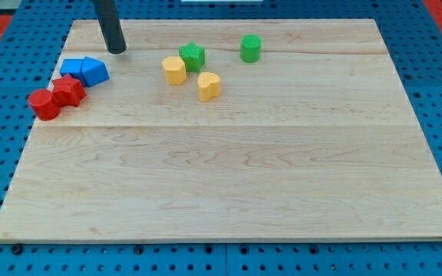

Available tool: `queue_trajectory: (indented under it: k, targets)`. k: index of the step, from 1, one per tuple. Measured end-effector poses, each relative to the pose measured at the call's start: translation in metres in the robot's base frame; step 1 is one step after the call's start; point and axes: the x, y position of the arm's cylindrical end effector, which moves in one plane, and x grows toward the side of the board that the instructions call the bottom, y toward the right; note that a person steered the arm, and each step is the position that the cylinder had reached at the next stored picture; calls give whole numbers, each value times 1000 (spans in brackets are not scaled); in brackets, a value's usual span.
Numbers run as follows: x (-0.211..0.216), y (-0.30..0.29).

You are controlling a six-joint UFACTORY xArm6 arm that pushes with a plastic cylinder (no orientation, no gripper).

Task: Push the green star a bit down

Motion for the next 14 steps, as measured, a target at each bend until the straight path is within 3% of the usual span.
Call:
queue_trajectory:
  k: [2, 5, 7, 9, 11, 14]
  targets:
    - [-39, 13]
    - [-41, 16]
    - [-41, 55]
    - [-45, 130]
    - [-75, 140]
    - [-49, 145]
